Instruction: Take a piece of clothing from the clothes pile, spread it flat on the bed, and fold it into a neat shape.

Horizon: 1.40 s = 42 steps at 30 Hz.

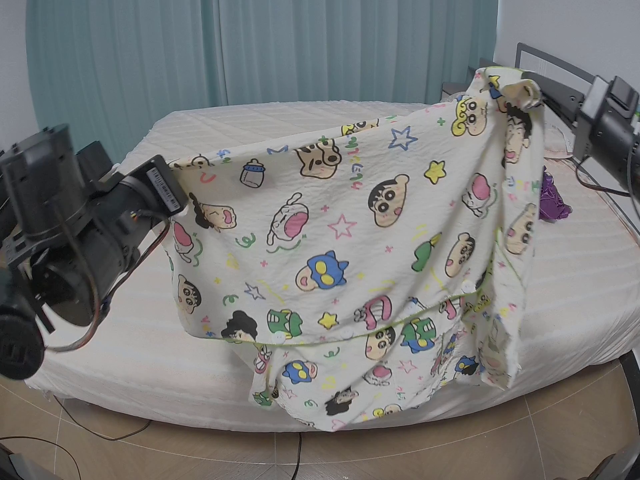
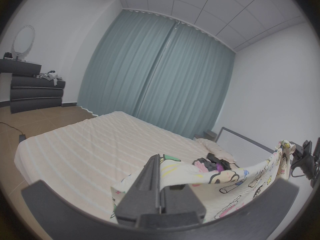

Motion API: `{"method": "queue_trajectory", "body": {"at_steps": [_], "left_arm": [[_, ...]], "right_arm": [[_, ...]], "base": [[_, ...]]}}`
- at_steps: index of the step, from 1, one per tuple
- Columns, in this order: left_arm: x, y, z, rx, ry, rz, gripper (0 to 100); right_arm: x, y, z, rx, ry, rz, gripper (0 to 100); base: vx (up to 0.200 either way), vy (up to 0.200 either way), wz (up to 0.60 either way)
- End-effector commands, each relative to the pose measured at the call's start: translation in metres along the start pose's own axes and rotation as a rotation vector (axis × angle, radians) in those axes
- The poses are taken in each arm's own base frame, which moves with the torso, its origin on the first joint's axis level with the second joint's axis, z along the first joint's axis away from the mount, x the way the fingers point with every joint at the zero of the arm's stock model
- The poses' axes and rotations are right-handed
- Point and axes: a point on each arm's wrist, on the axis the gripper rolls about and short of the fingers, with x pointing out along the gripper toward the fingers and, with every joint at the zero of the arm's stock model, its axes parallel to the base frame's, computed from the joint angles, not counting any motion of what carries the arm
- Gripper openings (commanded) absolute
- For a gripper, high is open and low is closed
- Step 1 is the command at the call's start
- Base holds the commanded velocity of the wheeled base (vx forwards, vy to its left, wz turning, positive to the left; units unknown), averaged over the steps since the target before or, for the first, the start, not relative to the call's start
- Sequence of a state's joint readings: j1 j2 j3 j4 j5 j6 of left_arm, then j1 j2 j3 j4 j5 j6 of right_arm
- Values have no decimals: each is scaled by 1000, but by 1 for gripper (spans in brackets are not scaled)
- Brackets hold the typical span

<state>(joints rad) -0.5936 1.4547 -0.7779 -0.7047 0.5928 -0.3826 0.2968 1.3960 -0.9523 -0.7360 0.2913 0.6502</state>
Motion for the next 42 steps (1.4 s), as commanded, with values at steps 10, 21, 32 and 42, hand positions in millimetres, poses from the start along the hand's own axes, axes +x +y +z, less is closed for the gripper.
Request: {"method": "queue_trajectory", "body": {"at_steps": [10, 21, 32, 42], "left_arm": [[105, -1, -48, 59, 95, 174, 0], [143, 10, -84, 96, 145, 235, 0], [165, 20, -117, 133, 208, 275, 0], [172, 24, -138, 136, 258, 267, 0]], "right_arm": [[79, -100, -31, 13, 19, -201, 0], [91, -133, -58, 35, 72, -253, 0], [92, -167, -74, 53, 106, -328, 0], [92, -193, -93, 77, 150, -386, 0]], "base": [[200, 0, 0], [200, 0, 0], [164, 0, 0], [0, 0, 0]]}}
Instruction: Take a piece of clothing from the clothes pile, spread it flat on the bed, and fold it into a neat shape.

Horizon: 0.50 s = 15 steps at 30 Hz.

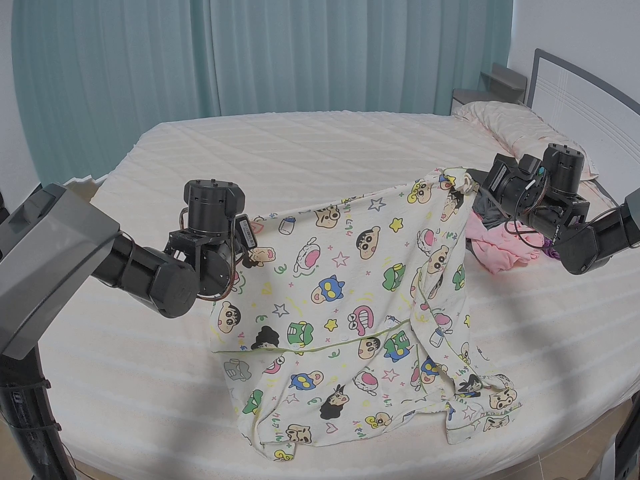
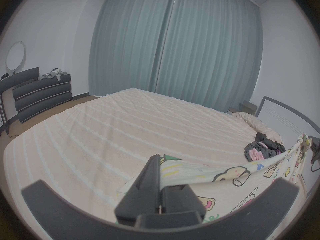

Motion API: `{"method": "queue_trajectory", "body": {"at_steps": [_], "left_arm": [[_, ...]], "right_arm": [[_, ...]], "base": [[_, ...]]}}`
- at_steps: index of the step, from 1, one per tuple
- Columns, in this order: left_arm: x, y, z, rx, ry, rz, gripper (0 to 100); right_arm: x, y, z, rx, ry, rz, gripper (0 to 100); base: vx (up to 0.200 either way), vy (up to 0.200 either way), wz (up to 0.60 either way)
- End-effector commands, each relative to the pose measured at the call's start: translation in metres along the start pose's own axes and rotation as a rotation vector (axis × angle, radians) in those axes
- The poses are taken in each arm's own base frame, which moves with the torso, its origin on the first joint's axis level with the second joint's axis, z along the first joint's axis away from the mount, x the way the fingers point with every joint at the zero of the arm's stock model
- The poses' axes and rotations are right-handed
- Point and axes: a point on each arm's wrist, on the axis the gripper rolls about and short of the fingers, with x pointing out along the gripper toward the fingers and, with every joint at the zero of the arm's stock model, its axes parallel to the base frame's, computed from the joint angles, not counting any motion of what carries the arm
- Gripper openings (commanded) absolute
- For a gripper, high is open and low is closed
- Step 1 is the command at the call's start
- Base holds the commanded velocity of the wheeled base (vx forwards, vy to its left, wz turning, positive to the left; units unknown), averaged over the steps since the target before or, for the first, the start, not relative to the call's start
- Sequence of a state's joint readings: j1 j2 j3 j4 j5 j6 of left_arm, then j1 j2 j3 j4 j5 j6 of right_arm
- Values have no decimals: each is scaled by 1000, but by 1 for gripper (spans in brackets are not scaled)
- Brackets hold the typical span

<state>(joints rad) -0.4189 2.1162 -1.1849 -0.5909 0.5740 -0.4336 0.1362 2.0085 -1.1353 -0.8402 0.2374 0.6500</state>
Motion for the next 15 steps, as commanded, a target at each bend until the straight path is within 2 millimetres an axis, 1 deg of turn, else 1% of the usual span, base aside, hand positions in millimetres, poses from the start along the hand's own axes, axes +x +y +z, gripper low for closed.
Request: {"method": "queue_trajectory", "body": {"at_steps": [1, 3, 5, 6, 9, 14, 15], "left_arm": [[7, 0, -10, 10, 23, -3, 0], [11, -1, -12, 8, 26, -3, 0], [12, -2, -14, 10, 29, -4, 0], [16, -3, -17, 13, 32, -1, 0], [18, -3, -21, 17, 38, 2, 0], [23, -2, -28, 26, 52, 9, 0], [25, -2, -32, 32, 61, 13, 0]], "right_arm": [[7, -11, -10, 9, 28, -24, 0], [11, -17, -16, 14, 43, -36, 0], [12, -19, -18, 15, 46, -40, 0], [17, -24, -24, 18, 54, -54, 0], [22, -29, -30, 15, 49, -65, 0], [26, -34, -37, 15, 54, -69, 0], [27, -35, -38, 16, 58, -72, 0]], "base": [[200, 0, 0], [200, 0, 0], [200, 0, 0], [200, 0, 0], [200, 0, 0], [0, 0, 0], [0, 0, 0]]}}
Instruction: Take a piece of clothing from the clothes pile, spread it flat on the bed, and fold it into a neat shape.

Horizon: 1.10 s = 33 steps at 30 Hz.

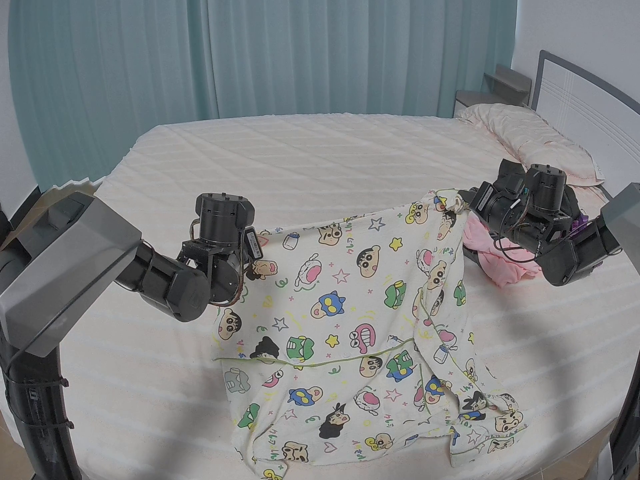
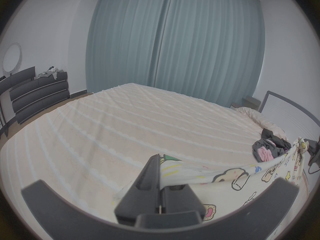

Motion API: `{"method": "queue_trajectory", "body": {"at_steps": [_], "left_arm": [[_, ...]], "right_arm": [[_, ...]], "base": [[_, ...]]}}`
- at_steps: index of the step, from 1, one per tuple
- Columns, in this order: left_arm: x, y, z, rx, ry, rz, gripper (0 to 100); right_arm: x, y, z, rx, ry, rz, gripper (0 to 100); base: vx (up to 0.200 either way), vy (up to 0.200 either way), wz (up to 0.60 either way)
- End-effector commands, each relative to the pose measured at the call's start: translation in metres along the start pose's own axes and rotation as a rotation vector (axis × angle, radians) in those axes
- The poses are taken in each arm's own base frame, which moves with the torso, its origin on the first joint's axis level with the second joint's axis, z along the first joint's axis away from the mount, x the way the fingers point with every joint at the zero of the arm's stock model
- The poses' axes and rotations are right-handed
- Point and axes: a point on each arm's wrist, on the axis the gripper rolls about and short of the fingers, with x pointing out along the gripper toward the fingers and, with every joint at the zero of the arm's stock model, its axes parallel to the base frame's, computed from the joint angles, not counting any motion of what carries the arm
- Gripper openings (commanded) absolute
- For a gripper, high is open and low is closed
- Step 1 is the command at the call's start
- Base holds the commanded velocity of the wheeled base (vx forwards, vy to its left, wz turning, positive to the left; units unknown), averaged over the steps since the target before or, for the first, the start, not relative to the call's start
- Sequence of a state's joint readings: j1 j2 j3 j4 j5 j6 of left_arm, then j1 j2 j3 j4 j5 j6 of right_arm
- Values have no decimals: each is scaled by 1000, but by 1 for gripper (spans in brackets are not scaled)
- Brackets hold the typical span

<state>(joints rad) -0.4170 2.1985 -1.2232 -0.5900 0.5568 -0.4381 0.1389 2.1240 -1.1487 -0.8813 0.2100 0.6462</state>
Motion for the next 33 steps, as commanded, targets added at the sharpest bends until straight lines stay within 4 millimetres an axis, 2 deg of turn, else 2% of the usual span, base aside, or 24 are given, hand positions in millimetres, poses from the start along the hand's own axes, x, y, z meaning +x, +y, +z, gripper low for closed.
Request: {"method": "queue_trajectory", "body": {"at_steps": [1, 10, 11, 17, 22, 23, 29, 33], "left_arm": [[8, 1, -13, 16, 25, 11, 0], [23, -4, -24, -18, 30, 18, 0], [26, -4, -26, -27, 31, 20, 100], [40, -2, -18, -110, -2, 33, 100], [52, 13, -8, -133, -26, 70, 100], [59, 23, -1, -146, -40, 92, 100], [71, 47, 4, -135, -16, 166, 100], [76, 56, 13, -136, -7, 195, 100]], "right_arm": [[6, -9, -11, 7, 29, -19, 0], [17, -21, -24, 12, 42, -54, 0], [21, -24, -28, 14, 44, -69, 100], [29, -31, -38, 20, 57, -98, 100], [47, -44, -35, 21, -49, -202, 100], [49, -52, -32, 28, -75, -232, 100], [43, -55, -37, 37, -52, -251, 100], [29, -47, -39, 39, -13, -238, 100]], "base": [[0, 0, 0], [0, 0, 0], [0, 0, 0], [0, 0, 0], [0, 0, 0], [0, 0, 0], [0, 0, 0], [0, 0, 0]]}}
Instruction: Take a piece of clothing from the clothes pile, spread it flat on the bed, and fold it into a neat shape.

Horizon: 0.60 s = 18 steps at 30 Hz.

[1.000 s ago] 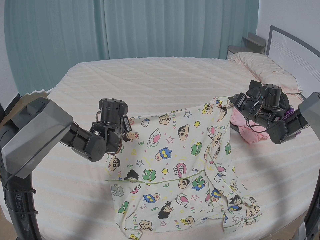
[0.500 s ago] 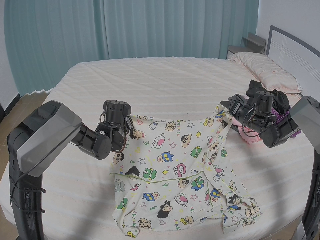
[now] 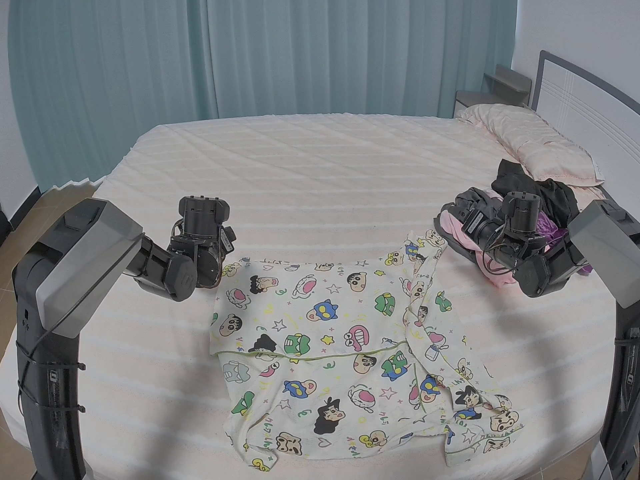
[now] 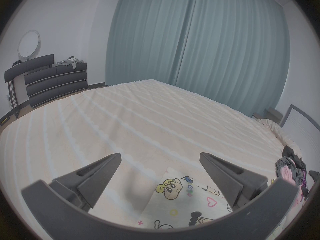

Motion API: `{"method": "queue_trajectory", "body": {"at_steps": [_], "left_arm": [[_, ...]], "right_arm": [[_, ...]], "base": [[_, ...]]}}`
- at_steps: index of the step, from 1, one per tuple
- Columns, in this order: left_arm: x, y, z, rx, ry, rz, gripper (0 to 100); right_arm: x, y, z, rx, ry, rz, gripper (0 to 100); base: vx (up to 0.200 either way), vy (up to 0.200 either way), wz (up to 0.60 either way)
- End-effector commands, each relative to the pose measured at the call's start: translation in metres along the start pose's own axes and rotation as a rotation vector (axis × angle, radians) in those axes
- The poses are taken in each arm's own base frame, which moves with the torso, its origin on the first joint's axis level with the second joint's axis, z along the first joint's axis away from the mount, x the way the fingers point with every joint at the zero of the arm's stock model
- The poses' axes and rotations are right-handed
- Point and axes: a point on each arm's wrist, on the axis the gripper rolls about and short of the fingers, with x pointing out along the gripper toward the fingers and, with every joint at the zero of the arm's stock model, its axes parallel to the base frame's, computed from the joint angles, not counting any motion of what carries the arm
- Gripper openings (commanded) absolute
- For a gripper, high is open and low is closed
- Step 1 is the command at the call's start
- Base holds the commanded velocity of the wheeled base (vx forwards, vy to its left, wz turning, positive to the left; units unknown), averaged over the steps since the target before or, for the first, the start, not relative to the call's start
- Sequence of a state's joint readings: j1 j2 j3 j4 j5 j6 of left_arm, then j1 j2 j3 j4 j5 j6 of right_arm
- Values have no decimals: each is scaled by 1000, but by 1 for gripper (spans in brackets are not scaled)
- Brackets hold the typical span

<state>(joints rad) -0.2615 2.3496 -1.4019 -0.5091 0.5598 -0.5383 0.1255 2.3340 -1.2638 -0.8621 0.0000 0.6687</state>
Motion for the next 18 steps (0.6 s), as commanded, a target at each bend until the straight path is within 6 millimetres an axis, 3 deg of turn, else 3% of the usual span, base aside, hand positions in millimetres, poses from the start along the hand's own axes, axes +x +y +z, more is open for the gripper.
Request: {"method": "queue_trajectory", "body": {"at_steps": [1, 3, 4, 6, 7, 9, 16, 17, 18], "left_arm": [[8, 9, 13, -13, -10, 29, 100], [8, 11, 18, -23, -8, 40, 100], [8, 11, 18, -23, -8, 40, 100], [-1, 14, 25, -38, -5, 43, 100], [-1, 14, 25, -38, -5, 43, 100], [-21, 23, 26, -66, 36, 21, 100], [-83, 49, 14, -115, 180, -37, 100], [-83, 49, 14, -115, 180, -37, 100], [-104, 55, 5, -121, 218, -45, 100]], "right_arm": [[-14, 3, -2, -1, 36, 7, 100], [-32, 4, -2, -2, 75, 25, 100], [-32, 4, -2, -2, 75, 25, 100], [-58, 8, -4, -7, 139, 60, 100], [-58, 8, -4, -7, 139, 60, 100], [-89, 13, -12, -20, 210, 106, 100], [-142, 19, -51, -216, 356, 152, 100], [-142, 19, -51, -216, 356, 152, 100], [-154, 20, -64, -290, 406, 169, 100]], "base": [[0, 0, 0], [0, 0, 0], [0, 0, 0], [0, 0, 0], [0, 0, 0], [0, 0, 0], [0, 0, 0], [0, 0, 0], [0, 0, 0]]}}
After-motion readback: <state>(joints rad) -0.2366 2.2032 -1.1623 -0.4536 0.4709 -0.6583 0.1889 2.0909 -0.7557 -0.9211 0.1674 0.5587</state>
